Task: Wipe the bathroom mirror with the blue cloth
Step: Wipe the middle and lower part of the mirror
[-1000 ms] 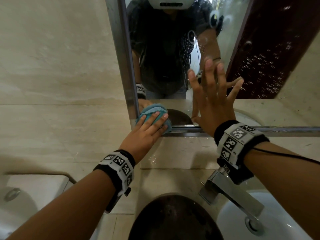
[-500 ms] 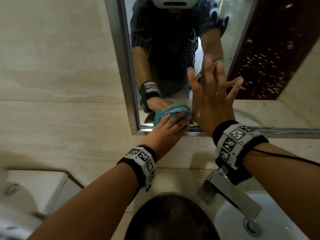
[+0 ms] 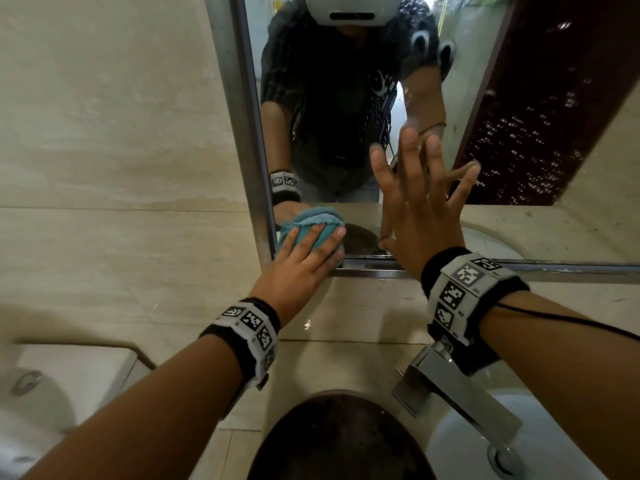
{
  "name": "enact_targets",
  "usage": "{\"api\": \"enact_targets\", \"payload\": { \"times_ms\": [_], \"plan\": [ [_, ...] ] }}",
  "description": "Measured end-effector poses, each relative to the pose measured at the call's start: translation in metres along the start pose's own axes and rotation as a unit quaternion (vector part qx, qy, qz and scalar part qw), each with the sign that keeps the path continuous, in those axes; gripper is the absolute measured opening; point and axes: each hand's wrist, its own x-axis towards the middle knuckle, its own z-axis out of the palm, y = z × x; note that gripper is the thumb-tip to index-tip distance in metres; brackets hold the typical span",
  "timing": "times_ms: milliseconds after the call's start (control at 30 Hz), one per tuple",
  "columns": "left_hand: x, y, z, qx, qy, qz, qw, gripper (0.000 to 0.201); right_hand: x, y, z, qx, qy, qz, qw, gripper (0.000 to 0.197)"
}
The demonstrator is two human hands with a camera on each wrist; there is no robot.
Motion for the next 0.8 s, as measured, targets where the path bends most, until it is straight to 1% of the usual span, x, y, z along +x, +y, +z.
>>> {"api": "enact_targets", "payload": {
  "times_ms": [67,133,200,233,267,333,400,467,500,567,600,700,733,800],
  "plan": [
    [0.010,0.011,-0.003,-0.005,-0.030,0.006,1.000,0.070,0.000,-0.001,-0.001,0.001,0.005,0.002,1.000,0.125],
    [0.020,0.023,-0.005,-0.005,-0.013,0.022,1.000,0.066,-0.002,0.001,-0.003,0.004,0.021,0.003,1.000,0.117],
    [0.027,0.029,-0.006,0.017,0.021,0.043,0.999,0.064,-0.005,0.010,-0.005,0.020,0.040,-0.002,0.999,0.108],
    [0.031,0.031,-0.005,0.037,0.029,0.050,0.998,0.062,-0.006,0.018,-0.006,0.017,0.050,-0.001,0.999,0.105],
    [0.034,0.033,-0.004,0.052,0.022,0.055,0.997,0.060,-0.008,0.025,-0.006,0.007,0.057,0.006,0.998,0.102],
    [0.042,0.039,-0.003,0.072,0.018,0.072,0.995,0.059,-0.010,0.036,-0.003,0.001,0.048,0.020,0.999,0.103],
    [0.050,0.046,-0.005,0.090,0.025,0.094,0.991,0.055,-0.010,0.038,0.001,0.008,0.031,0.018,0.999,0.101],
    [0.058,0.050,-0.008,0.081,0.063,0.119,0.988,0.051,-0.010,0.037,0.003,0.003,0.026,0.016,1.000,0.097],
    [0.059,0.050,-0.011,0.078,0.067,0.127,0.987,0.052,-0.010,0.037,0.003,0.003,0.025,0.016,1.000,0.096],
    [0.058,0.043,-0.005,0.091,0.039,0.123,0.987,0.059,-0.010,0.037,0.003,0.000,0.026,0.018,0.999,0.101],
    [0.051,0.035,-0.003,0.090,0.036,0.121,0.988,0.064,-0.010,0.037,0.004,-0.008,0.027,0.018,0.999,0.105],
    [0.023,0.000,0.003,0.084,0.073,0.106,0.988,0.079,-0.010,0.037,0.005,-0.021,0.021,0.013,0.999,0.114],
    [0.013,-0.013,0.007,0.095,0.071,0.098,0.988,0.083,-0.010,0.037,0.005,-0.022,0.018,0.011,1.000,0.116],
    [-0.002,-0.032,0.010,0.117,0.063,0.109,0.985,0.089,-0.010,0.038,0.007,-0.021,0.014,0.009,1.000,0.118]
  ]
}}
